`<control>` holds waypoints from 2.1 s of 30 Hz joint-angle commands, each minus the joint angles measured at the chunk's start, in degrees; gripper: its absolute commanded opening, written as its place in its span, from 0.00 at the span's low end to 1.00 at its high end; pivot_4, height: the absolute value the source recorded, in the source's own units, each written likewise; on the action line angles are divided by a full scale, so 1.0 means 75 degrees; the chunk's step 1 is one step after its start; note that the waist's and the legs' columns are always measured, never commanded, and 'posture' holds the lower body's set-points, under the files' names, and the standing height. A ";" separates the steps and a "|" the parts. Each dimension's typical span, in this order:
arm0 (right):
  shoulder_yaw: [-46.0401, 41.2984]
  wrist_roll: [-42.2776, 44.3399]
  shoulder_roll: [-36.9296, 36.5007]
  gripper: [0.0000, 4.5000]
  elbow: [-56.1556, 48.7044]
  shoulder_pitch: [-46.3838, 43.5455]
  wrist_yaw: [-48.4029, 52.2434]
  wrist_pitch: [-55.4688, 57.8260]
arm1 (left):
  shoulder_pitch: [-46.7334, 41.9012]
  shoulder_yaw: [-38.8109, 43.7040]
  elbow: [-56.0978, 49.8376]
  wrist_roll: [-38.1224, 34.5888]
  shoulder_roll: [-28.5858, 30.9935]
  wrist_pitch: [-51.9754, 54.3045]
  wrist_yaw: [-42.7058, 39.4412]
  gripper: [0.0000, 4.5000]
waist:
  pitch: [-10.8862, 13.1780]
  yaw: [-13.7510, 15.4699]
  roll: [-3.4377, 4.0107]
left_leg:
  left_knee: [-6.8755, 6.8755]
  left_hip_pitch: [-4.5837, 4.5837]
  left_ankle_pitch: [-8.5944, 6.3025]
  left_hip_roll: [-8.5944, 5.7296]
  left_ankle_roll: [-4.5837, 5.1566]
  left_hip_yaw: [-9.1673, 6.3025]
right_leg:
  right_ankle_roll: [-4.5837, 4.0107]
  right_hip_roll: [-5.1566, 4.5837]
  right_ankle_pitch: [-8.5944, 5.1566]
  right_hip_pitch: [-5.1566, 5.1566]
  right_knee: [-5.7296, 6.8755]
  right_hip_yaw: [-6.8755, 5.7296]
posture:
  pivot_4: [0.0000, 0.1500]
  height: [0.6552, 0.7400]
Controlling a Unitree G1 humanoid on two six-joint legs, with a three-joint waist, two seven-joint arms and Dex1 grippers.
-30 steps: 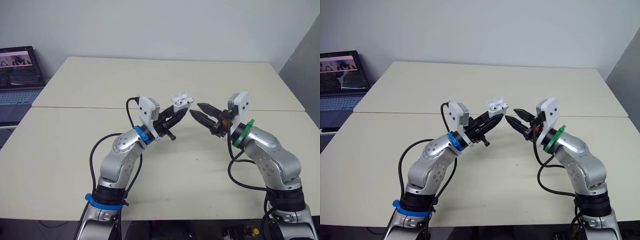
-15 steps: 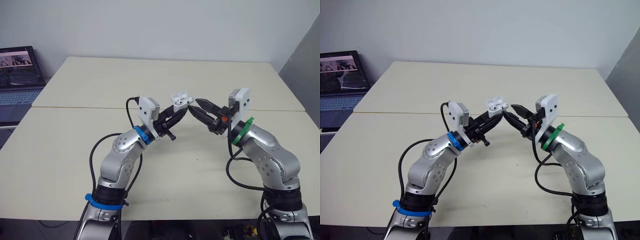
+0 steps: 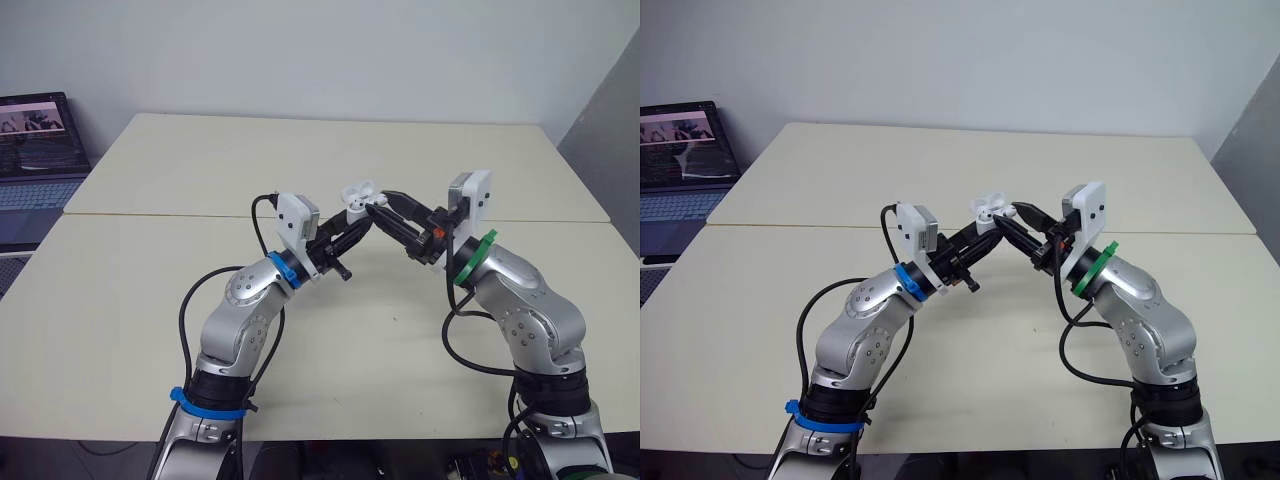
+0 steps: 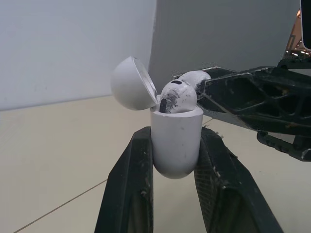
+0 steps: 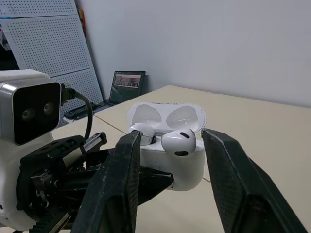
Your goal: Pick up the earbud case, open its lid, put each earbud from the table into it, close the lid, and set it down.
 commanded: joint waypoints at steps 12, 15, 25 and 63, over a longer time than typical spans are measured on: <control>-0.0043 -0.0043 0.0009 0.45 -0.0150 -0.0150 -0.0072 -0.0109 | -0.0142 0.0028 -0.0337 -0.0034 -0.0034 -0.0173 -0.0019 0.17 | 0.0000 -0.0001 0.0000 | 0.0000 0.0000 0.0000 0.0000 0.0000 0.0000 | 0.0000 0.0000 0.0000 0.0000 0.0000 -0.0001 | 1.00 1.00; -0.0014 -0.0124 -0.0013 0.45 -0.0133 -0.0109 -0.0050 -0.0117 | -0.0154 0.0032 -0.0328 -0.0040 -0.0042 -0.0174 -0.0017 0.17 | 0.0000 0.0000 0.0000 | 0.0000 0.0000 0.0000 0.0000 0.0000 0.0000 | 0.0000 0.0000 0.0000 0.0000 0.0000 0.0000 | 1.00 1.00; -0.0033 -0.0190 0.0014 0.45 -0.0079 -0.0133 -0.0065 -0.0143 | -0.0129 0.0028 -0.0362 -0.0051 -0.0044 -0.0153 -0.0010 0.17 | 0.0000 0.0000 0.0000 | 0.0000 0.0000 0.0000 0.0000 0.0000 0.0000 | 0.0000 0.0000 0.0000 0.0000 0.0000 -0.0001 | 1.00 1.00; 0.0246 -0.0505 -0.0790 0.09 -0.0052 -0.0467 0.0408 0.0277 | -0.0077 -0.0334 -0.0321 0.0630 0.0108 -0.0809 -0.0335 0.17 | 0.0000 0.0001 0.0000 | 0.0000 0.0000 0.0000 0.0000 0.0000 0.0001 | -0.0001 0.0000 0.0000 0.0000 0.0000 0.0000 | 1.00 1.00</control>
